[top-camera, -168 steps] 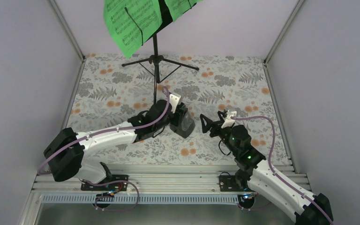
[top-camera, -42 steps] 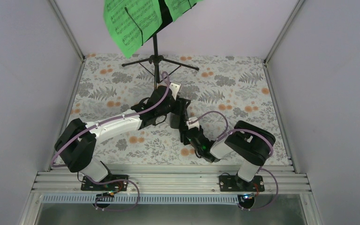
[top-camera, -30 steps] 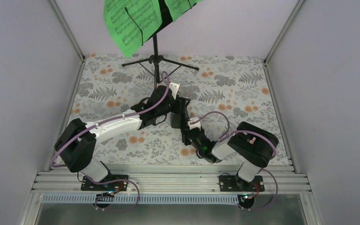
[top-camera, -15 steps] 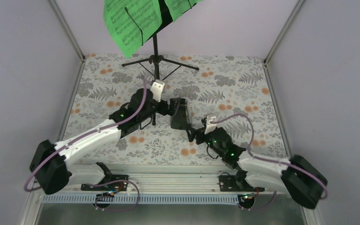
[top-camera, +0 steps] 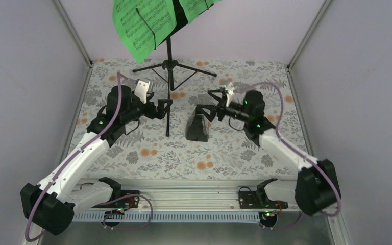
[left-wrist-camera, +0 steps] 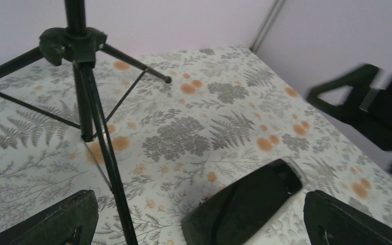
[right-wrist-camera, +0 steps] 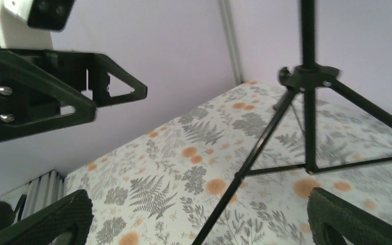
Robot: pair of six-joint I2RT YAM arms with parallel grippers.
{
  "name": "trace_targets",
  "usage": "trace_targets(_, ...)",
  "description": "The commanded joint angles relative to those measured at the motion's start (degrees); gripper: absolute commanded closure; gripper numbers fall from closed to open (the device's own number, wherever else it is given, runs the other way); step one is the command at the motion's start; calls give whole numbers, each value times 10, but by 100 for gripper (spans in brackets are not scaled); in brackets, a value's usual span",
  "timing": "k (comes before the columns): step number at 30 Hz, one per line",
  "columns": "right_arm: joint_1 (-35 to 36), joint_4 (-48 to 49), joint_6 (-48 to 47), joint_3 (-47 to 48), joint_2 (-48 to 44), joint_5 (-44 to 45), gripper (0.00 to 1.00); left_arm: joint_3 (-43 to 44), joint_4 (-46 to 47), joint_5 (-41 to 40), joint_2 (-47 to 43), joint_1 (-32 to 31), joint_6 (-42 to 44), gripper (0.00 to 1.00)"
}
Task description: Pack up the instrument practice props
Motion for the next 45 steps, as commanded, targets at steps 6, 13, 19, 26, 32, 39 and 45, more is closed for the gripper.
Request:
trace_targets(6,-4,-160,-142,142,173,-170,2,5,-69,123,-47,74,30,0)
trace_targets(13,-2,-174,-162,126,204,-189,20,-17,-61,143,-37,96,31,0)
trace_targets(19,16,-166,-159,123,220,-158,25,-31,-35,173,-35,104,14,0)
trace_targets(26,31,-92,-122,50,161,17,37,-49,-27,190,-50,110,14,0)
trace_targets(32,32,-64,-77,-16,78,236,47,-53,-42,186,-63,114,20,0)
trace_targets(39,3,-118,-33,-43,44,480,43,-72,-28,168,-87,117,-1,0)
trace_targets(45,-80,-136,-5,-46,43,510,42,-93,0,149,-116,127,-39,0)
